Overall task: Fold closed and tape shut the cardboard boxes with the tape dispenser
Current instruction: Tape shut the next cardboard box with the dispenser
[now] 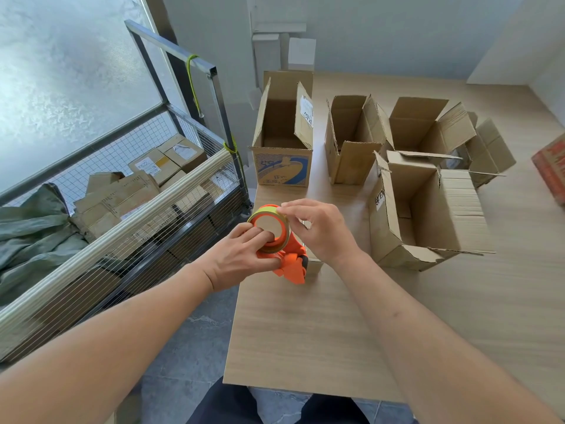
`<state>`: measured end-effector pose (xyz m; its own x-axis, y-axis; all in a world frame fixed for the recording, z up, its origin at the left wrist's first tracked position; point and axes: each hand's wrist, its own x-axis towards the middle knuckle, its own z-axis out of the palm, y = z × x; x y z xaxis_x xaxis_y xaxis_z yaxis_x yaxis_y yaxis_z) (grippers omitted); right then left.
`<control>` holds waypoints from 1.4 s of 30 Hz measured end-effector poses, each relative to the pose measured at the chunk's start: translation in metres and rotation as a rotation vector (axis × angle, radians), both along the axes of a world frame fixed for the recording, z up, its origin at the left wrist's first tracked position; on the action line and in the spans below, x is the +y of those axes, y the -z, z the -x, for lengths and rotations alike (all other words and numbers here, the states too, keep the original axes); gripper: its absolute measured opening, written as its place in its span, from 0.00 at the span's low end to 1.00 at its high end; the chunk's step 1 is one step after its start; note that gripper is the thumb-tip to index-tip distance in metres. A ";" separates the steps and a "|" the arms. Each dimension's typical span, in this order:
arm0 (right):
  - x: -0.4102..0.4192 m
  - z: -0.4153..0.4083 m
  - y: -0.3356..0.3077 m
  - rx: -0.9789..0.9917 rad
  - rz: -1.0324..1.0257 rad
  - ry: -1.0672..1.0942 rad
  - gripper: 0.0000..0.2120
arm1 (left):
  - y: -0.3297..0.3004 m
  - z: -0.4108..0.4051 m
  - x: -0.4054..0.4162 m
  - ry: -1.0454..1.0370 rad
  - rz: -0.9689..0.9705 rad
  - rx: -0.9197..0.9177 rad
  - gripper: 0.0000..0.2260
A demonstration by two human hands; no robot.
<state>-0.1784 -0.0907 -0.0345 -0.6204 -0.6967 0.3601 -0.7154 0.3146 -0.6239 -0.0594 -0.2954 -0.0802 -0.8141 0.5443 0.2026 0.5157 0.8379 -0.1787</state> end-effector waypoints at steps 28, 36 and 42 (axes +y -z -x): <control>-0.021 0.007 -0.018 0.109 -0.208 -0.172 0.04 | -0.015 -0.010 -0.019 0.094 -0.031 -0.126 0.24; -0.030 -0.009 -0.006 0.053 -0.276 -0.025 0.10 | -0.022 -0.012 -0.035 0.097 -0.106 -0.196 0.24; -0.025 -0.015 0.011 -0.108 -0.262 0.125 0.13 | -0.018 -0.016 -0.062 0.025 -0.171 -0.238 0.23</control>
<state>-0.1632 -0.1160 -0.0453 -0.7322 -0.6729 0.1055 -0.5948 0.5562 -0.5804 -0.0436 -0.3578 -0.0623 -0.8366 0.5391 0.0977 0.5470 0.8320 0.0924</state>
